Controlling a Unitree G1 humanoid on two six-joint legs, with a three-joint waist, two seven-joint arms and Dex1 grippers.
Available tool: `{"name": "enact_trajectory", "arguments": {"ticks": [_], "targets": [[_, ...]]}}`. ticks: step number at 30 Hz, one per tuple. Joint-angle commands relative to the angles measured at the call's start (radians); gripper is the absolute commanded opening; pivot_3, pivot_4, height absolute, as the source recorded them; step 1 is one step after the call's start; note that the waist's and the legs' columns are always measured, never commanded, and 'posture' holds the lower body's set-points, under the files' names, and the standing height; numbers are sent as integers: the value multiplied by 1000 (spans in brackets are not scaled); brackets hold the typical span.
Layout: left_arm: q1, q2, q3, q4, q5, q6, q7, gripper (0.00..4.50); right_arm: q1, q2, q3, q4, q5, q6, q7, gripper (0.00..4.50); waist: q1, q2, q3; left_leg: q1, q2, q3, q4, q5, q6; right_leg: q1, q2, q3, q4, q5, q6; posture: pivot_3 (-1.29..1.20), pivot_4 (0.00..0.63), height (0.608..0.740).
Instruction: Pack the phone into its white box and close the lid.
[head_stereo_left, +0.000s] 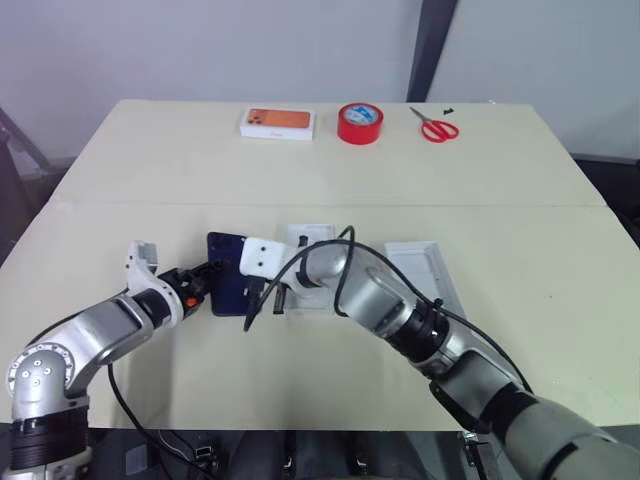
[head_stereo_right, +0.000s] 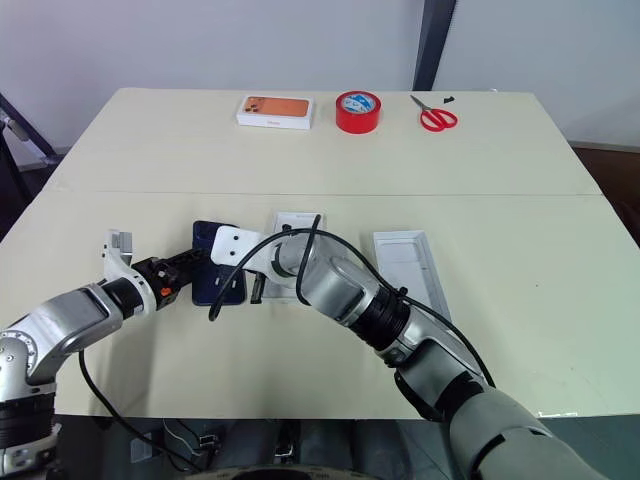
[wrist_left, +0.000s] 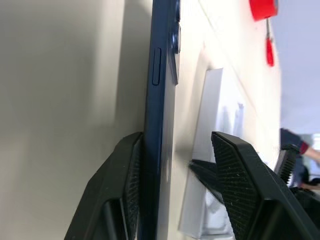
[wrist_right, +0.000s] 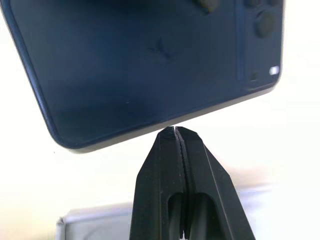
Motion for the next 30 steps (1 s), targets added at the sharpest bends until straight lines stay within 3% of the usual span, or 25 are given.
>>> {"name": "enact_trajectory", "arguments": {"ticks": [1, 4, 11, 16, 22, 25, 30], "targets": [[1, -10, 33, -47, -22, -11, -1, 1373, -22, -6, -54, -74, 21, 27, 2, 0, 0, 0, 0, 0, 0, 0, 0, 0, 0, 0, 0, 0, 0, 0, 0, 0, 150, 725], [0, -15, 31, -51, -22, -13, 4, 23, -26, -15, -80, -97, 33, 49, 1, 0, 0, 0, 0, 0, 0, 0, 0, 0, 0, 0, 0, 0, 0, 0, 0, 0, 150, 725], [-16, -40, 63, -76, -22, -40, -11, 23, -1, -82, -142, -185, 74, 98, 8, 0, 0, 0, 1, -1, 0, 0, -1, 0, 0, 0, 0, 0, -2, 0, 0, 0, 150, 725], [-72, -57, 72, -150, -22, -75, -31, 23, 82, -223, -251, -320, 170, 25, 84, 0, 9, -1, 1, -1, 0, 0, -2, 0, 0, 0, 0, 0, -4, 0, 0, 0, 150, 725], [-138, -76, -41, -161, -22, -79, -11, 23, 195, -369, -361, -357, 255, -48, 133, 0, 6, -1, 2, -1, 0, 0, -2, 0, 1, 2, -1, 0, -5, 0, 0, 0, 150, 725], [-176, -87, -157, -97, -15, -66, -13, 23, 269, -452, -405, -363, 269, -86, 148, 0, 7, -1, 2, -1, 0, 1, -4, 0, 1, 1, 0, 0, -5, 0, 0, 0, 150, 725], [-224, -93, -263, -4, 22, -42, -45, 23, 299, -492, -437, -382, 289, -77, 125, 0, 3, -2, 3, 0, 0, 1, -4, 1, 1, 1, 0, 0, -5, 0, 0, 0, 150, 725]]}}
